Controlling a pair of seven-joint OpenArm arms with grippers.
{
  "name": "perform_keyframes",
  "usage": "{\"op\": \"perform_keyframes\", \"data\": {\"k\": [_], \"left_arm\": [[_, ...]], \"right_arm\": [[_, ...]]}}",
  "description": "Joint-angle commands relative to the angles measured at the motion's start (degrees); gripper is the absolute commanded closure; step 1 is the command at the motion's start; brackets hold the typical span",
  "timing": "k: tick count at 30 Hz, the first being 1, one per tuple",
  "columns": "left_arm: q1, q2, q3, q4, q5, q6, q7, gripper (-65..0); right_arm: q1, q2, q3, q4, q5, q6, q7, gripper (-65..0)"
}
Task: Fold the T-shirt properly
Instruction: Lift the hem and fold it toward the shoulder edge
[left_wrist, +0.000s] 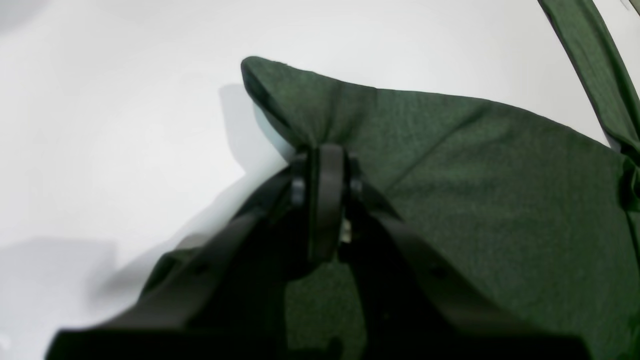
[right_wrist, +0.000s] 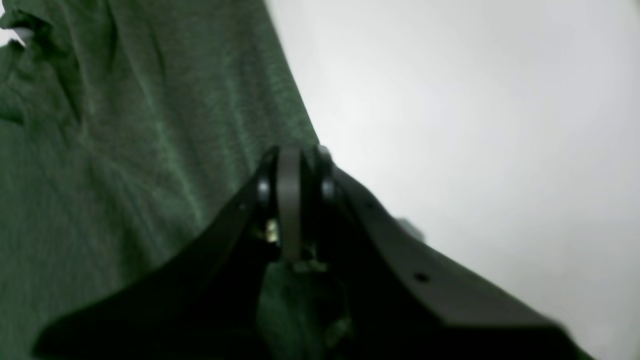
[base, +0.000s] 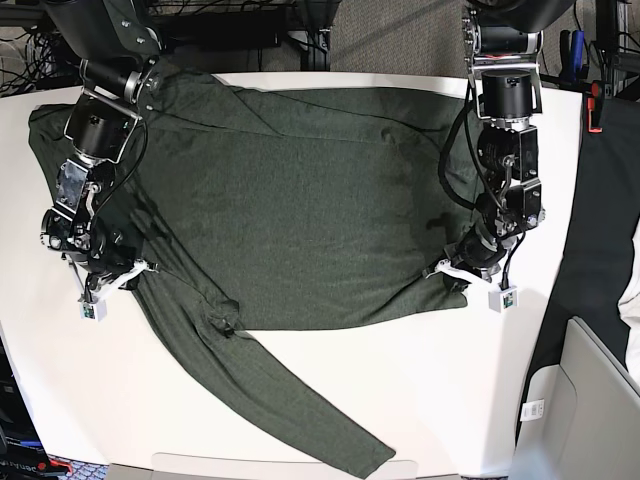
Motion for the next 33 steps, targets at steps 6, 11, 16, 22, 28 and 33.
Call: {"op": "perform_keyframes", "data": {"k": [6, 11, 16, 22, 28, 33], "left_arm": [[1.0, -0.5, -0.2, 6.3, -0.5, -0.4, -1.0, 0.0], [3.1, -0.6, -0.4, 9.6, -0.5, -0.4, 0.4, 0.0], [6.2, -0.8, -0.4, 14.4, -0.5, -0.4, 0.5, 0.0], [10.0, -2.7, -1.3, 17.6, -0.4, -0.4, 0.5, 0.0], [12.0, -2.8, -6.4, 20.2, -0.5, -0.4, 2.0, 0.0], [12.3, -2.8, -9.2, 20.9, -0.5, -0.4, 4.5, 0.0]], "right_arm": [[-1.9, 1.5, 0.1, 8.7, 6.2, 2.0, 0.8, -0.7], [-4.4, 4.2, 0.2, 14.0, 13.1, 2.0, -3.6, -0.7], [-8.4, 7.1, 2.4, 19.1, 21.2, 1.9, -7.0, -0.7], [-12.7, 9.9, 7.1, 22.8, 24.7, 1.9, -7.9, -0.7], [-15.9, 12.9, 10.2, 23.3, 30.4, 1.9, -7.9, -0.7], [-16.3, 14.3, 14.0, 23.3, 32.8, 1.9, -10.5, -0.7]]}}
